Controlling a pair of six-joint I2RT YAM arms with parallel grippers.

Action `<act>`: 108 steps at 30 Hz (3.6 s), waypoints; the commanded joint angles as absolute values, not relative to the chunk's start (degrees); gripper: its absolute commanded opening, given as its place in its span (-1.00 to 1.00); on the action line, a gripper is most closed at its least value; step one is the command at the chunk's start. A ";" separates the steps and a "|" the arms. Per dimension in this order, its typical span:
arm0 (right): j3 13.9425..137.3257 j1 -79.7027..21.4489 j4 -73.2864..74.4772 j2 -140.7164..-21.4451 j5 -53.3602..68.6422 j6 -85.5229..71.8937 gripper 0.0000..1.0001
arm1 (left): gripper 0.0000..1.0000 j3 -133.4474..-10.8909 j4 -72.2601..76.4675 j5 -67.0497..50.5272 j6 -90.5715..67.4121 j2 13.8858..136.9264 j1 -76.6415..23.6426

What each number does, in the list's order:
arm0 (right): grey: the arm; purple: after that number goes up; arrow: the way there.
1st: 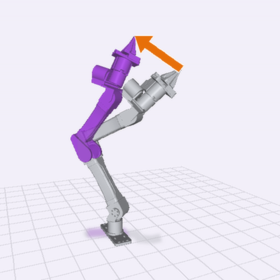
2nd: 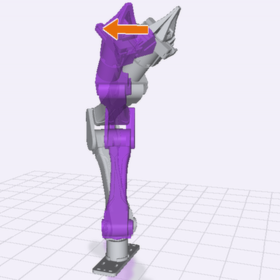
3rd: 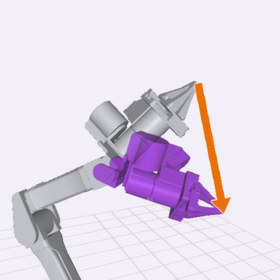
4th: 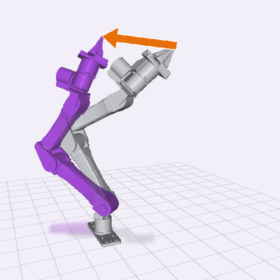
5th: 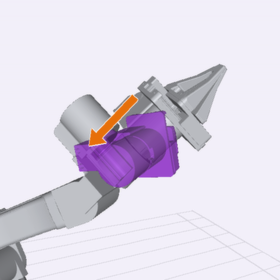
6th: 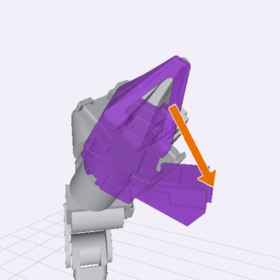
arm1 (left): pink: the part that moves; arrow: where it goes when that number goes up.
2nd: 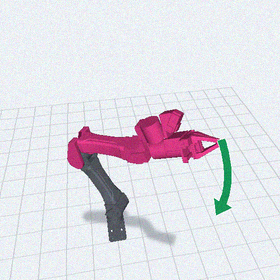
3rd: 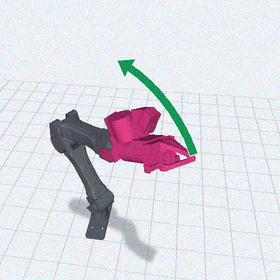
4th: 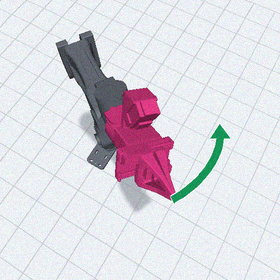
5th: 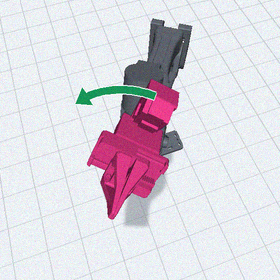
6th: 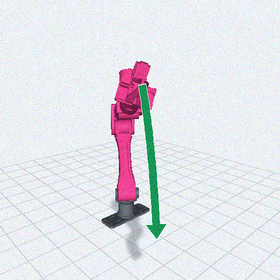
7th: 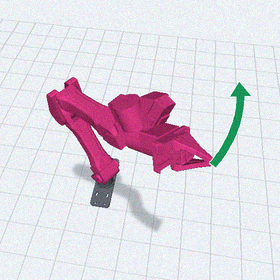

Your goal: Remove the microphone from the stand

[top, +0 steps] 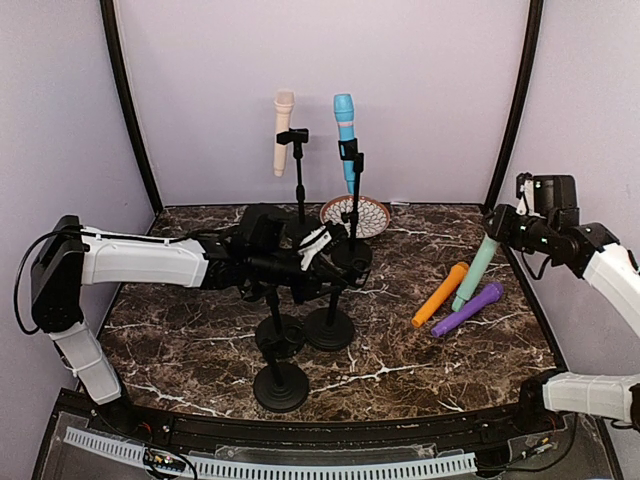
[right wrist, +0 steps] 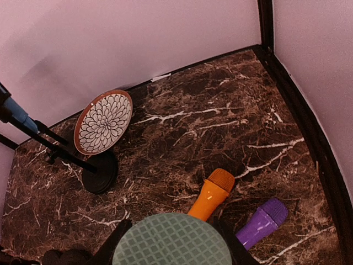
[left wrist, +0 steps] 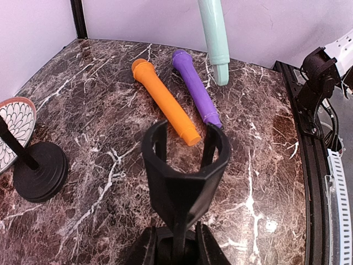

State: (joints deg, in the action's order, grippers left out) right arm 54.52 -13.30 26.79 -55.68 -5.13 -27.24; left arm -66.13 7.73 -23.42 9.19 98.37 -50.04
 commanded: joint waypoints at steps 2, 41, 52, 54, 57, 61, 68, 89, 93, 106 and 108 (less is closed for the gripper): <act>48.73 -2.52 27.28 -51.84 9.07 -34.46 -0.71 | -1.00 -65.89 14.38 -25.44 7.61 96.42 -50.21; 13.90 11.51 19.96 -38.54 6.79 -61.68 0.16 | 0.58 -68.02 9.68 -22.32 4.21 85.01 -48.23; 17.49 11.51 26.76 -34.39 0.28 -61.69 0.81 | 0.68 -61.45 8.32 -28.76 -4.40 75.08 -33.07; 18.90 11.53 27.44 -32.82 -1.40 -61.43 0.83 | 0.68 -61.06 7.43 -28.53 -4.25 73.67 -31.96; 21.33 11.51 23.85 -31.13 1.15 -58.40 0.81 | 0.70 -60.98 4.54 -27.27 -3.93 71.77 -30.46; 25.69 10.93 11.93 -35.73 12.53 -51.72 0.73 | 0.71 -59.42 2.35 -24.80 -4.10 69.66 -28.20; 47.38 -10.26 7.42 -58.49 11.16 -33.27 0.76 | 0.72 -56.93 2.11 -19.94 -4.78 67.81 -25.69; 100.12 -34.45 5.69 -107.73 -5.77 -7.53 0.25 | 0.72 -54.34 1.44 -15.34 -0.35 65.46 -25.66; 100.75 -34.50 4.40 -109.05 -6.04 -6.27 0.02 | 0.72 -54.24 1.51 -15.16 -0.35 65.14 -25.66; 104.94 -34.54 5.07 -112.06 -2.36 -4.84 -0.47 | 0.72 -54.18 1.63 -16.19 -0.35 65.83 -25.66; 105.04 -34.54 5.10 -112.31 -2.09 -4.75 -0.52 | 0.72 -54.21 1.73 -16.31 -0.40 65.69 -25.66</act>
State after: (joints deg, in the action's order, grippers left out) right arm 103.00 -34.20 6.48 -110.85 -2.98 -5.39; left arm -54.92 1.58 -15.57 -1.04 66.67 -25.78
